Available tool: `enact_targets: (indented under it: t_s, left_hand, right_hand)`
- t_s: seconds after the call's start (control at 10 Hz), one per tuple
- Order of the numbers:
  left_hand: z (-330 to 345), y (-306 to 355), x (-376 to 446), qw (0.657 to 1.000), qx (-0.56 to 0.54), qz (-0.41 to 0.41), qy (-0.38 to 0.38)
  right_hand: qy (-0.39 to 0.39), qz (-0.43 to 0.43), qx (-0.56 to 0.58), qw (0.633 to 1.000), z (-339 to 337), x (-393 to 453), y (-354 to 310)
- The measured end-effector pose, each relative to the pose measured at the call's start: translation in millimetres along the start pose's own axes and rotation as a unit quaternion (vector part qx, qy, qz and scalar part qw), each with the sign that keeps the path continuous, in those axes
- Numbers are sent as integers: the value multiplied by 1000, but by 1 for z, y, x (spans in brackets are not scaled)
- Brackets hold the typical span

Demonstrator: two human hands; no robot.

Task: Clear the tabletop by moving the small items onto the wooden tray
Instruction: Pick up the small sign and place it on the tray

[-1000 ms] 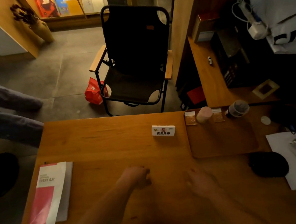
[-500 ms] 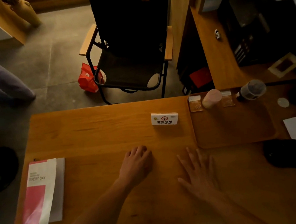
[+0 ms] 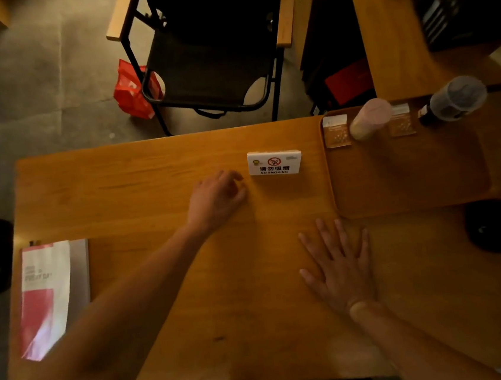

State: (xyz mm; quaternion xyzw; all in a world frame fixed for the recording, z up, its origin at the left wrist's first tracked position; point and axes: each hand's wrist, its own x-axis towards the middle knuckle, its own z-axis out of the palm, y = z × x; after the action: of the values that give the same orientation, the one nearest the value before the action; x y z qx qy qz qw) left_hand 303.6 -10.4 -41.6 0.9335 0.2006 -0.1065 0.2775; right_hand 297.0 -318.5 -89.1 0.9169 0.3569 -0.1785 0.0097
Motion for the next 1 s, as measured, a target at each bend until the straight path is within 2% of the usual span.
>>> enact_targets:
  t_s: [0.1,0.2,0.4,0.6,1.0]
  left_hand:
    - [-13,5,24,991,-92,-78,-65]
    - [-28,11,44,989,-108,-63,-75]
    - [-30,19,53,998,-28,29,-46]
    - [-23,20,50,999,-18,43,-1]
    - [-13,16,49,998,-50,21,24]
  right_hand:
    - [5,3,2,1000,0,0,0]
    - [11,2,1,1000,0,0,1]
    - [18,5,-1,1000,1,0,2]
    - [25,0,8,1000,0,0,1]
    - [28,0,17,999,-1,-1,2]
